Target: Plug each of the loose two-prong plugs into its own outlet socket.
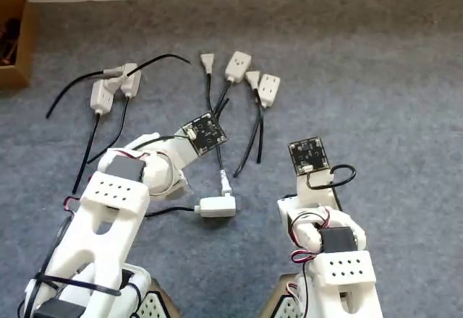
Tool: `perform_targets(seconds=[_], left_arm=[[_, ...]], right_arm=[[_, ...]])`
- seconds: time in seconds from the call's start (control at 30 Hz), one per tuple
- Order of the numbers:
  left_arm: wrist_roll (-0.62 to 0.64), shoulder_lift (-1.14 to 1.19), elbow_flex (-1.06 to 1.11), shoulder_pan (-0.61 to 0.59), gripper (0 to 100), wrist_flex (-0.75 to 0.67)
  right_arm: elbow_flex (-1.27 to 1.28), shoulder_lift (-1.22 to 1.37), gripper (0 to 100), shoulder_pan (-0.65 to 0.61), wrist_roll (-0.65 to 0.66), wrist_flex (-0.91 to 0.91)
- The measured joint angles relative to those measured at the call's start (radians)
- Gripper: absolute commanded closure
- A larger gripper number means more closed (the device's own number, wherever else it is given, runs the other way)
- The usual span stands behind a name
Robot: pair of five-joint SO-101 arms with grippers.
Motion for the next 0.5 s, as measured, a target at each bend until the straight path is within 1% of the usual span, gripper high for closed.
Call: perform_targets(seconds=[0.07,0.17,0.27,0.4,0.5], left_arm=[[0.006,0.000,0.000,-0.005,73,0.000],[0.092,0.000,0.000,0.011,72,-0.003],[0.189,0.000,0.009,0.066,72,-0.020],[0.287,0.000,0.087,0.127,72,-0.130],[0.305,0.000,0.164,0.140,72,-0.221]], right_arm=[[0.000,0.000,98.9,0.000,0.000,0.000],[0.000,0.000,98.9,0.000,0.000,0.000],[0.000,0.000,98.9,0.000,0.000,0.000],[0.000,0.000,98.9,0.000,0.000,0.000],[0.000,0.000,98.9,0.000,0.000,0.000]])
